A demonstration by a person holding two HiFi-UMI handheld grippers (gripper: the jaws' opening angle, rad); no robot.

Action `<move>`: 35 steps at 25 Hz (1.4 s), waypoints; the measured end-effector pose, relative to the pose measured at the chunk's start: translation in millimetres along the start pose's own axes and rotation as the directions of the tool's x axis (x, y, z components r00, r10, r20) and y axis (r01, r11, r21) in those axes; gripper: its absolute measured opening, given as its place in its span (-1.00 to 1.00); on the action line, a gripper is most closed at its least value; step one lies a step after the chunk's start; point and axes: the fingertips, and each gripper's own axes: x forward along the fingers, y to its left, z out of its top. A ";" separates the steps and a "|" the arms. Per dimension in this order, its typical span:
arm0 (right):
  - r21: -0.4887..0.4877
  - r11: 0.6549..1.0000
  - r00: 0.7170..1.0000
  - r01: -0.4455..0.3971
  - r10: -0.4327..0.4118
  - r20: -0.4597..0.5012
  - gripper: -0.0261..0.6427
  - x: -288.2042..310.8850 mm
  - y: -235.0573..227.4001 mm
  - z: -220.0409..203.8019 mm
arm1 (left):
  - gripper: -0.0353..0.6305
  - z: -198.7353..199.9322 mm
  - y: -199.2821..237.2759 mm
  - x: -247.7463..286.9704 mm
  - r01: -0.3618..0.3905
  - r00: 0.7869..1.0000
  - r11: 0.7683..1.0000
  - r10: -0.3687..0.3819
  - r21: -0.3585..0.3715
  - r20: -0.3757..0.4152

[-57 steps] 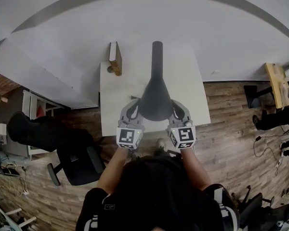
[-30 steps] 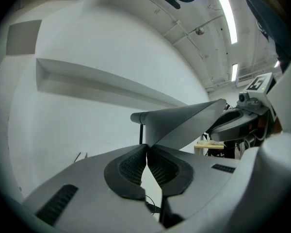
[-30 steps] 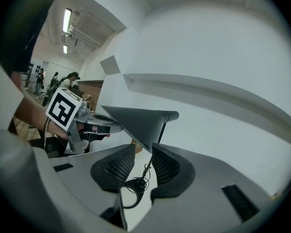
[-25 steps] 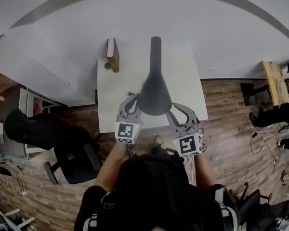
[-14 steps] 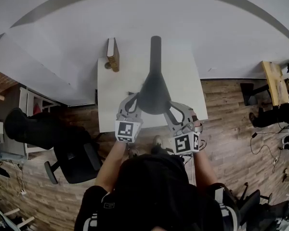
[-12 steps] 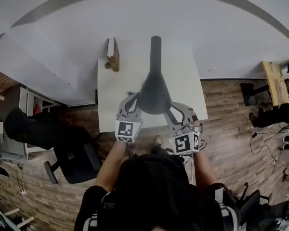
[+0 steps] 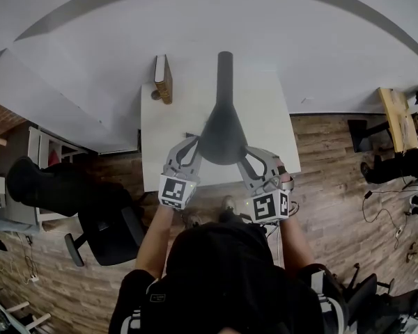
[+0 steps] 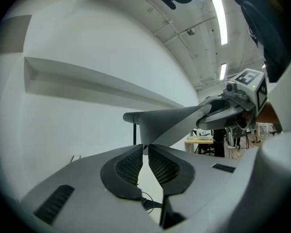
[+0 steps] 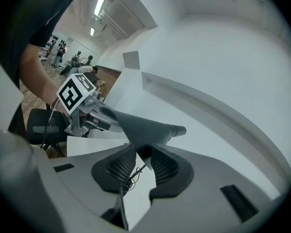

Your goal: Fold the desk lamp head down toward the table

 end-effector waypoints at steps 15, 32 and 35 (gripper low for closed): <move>-0.004 1.000 1.000 -0.006 0.006 -0.006 -0.60 0.2 0.5 0.3 | -0.26 32.6 -44.0 -26.3 0.197 0.977 0.875 -0.140 0.441 -0.160; -0.196 0.981 0.998 0.001 -0.012 -0.055 -0.60 11.6 14.4 -24.9 | -0.62 5.7 -36.8 -16.8 0.196 0.974 0.676 -0.047 0.711 -0.224; -0.249 0.968 0.997 0.011 -0.029 -0.068 -0.59 18.1 19.8 -36.5 | -0.62 -7.6 -35.0 -13.0 0.186 0.973 0.627 -0.010 0.757 -0.231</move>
